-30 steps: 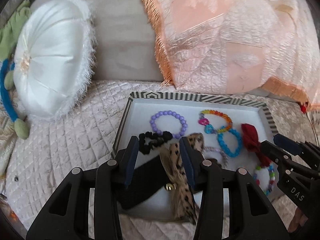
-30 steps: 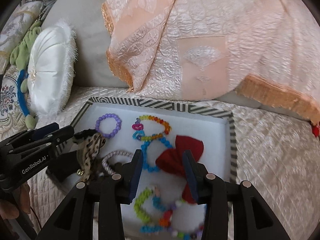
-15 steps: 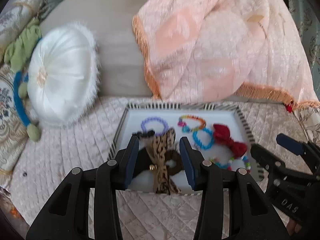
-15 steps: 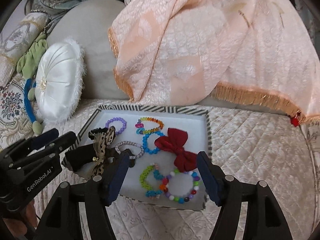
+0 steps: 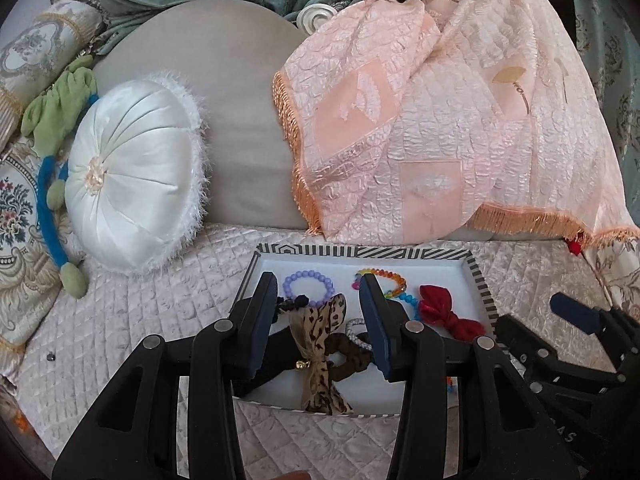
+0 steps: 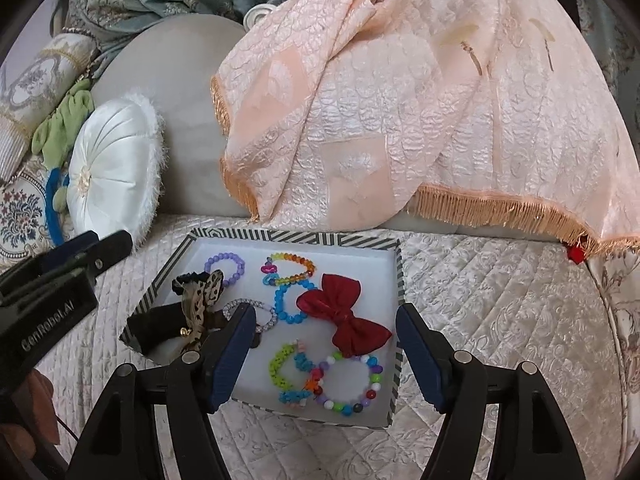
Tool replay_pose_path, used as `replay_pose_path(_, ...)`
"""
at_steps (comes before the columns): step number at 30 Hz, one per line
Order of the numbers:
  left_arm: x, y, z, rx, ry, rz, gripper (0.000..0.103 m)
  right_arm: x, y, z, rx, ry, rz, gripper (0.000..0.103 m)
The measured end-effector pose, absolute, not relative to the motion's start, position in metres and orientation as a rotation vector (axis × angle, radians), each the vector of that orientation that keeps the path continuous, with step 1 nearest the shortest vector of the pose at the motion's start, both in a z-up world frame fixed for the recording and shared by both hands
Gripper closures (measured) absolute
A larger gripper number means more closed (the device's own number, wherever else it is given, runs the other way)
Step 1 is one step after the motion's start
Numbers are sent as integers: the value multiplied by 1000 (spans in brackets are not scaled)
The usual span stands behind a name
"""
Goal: Organize jewelry
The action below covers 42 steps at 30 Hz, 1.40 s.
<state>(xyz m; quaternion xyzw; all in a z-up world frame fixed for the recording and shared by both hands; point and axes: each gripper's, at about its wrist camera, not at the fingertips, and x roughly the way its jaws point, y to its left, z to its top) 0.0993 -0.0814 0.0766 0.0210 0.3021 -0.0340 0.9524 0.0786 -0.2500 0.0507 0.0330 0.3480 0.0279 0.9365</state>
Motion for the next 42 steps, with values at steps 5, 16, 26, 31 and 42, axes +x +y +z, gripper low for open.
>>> replay_pose_path(5,99,-76,76,21,614,-68,61,72,-245,63,45,660,47,32)
replay_pose_path(16,99,-68,73,11,613,-61,61,66,-234,72,16,616,55,30)
replay_pose_path(26,101,-62,70,-3,617,-59,61,64,-230,71,10,609,64,29)
replay_pose_path(31,101,-62,70,2,617,-58,61,64,-229,70,9,609,64,29)
replay_pose_path(42,104,-62,67,7,621,-53,61,65,-227,66,5,623,72,28)
